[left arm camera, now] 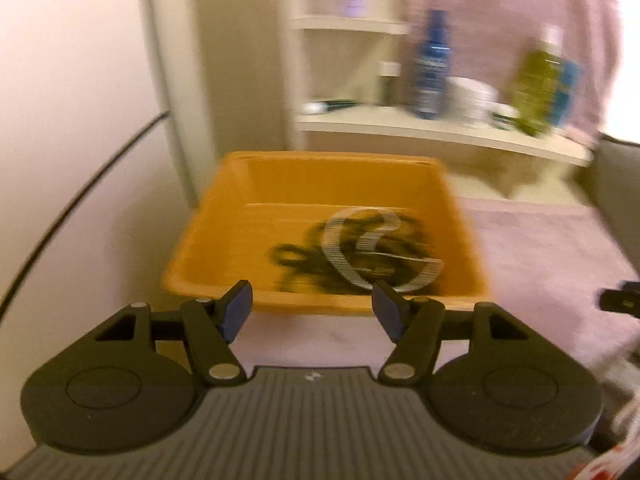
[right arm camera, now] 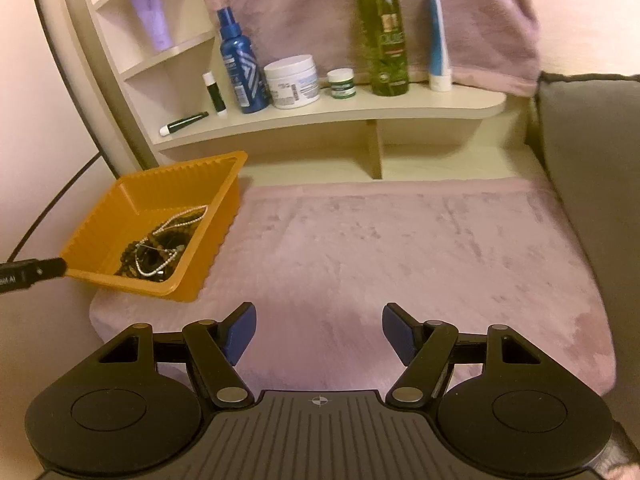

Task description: Organize jewelry

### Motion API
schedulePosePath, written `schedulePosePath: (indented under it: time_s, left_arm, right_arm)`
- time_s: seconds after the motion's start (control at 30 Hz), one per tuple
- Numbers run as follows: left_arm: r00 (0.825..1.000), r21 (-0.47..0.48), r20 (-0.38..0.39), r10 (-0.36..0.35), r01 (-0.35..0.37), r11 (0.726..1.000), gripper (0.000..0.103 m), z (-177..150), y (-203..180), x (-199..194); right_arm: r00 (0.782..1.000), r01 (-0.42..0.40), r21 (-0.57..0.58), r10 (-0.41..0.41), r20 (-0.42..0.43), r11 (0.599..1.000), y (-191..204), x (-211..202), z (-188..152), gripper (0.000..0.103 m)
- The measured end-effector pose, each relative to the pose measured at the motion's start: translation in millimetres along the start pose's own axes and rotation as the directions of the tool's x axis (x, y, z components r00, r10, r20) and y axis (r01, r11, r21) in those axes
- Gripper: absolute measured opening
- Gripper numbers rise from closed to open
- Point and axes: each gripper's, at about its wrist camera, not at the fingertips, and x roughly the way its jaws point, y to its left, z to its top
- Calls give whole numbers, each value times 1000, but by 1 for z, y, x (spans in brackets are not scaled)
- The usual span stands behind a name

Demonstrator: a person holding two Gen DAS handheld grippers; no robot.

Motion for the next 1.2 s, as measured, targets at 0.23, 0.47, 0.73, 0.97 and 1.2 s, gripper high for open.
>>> schedulePosePath:
  time_s: [0.23,0.47,0.73,0.97,1.2]
  left_arm:
    - [992,71,-35,-118,121,990,64,-8,-71,-6]
    - [982,97,-63,-181,186,978,64,-18,-108,-6]
    - [972,124,-86,-217,226,966,64,-26,-130,-7]
    - [971,145,-82,-225,235,961,64,-28,-137,-9]
    - [971,143,-84,-225,235,961,64,-27,-137,-9]
  right_arm:
    - [1000,29,22,-29,-2,999,-11,-19,-12,70]
    - [999,53,39,-53,7,998,-21,-34,-22,70]
    - [998,58,56,-58,-5,997,-27,-40,-29,70]
    - [998,58,49,-58,-2,997,-28,-41,-28,70]
    - [998,56,46,-56,-4,997,-26,-40,-29,70]
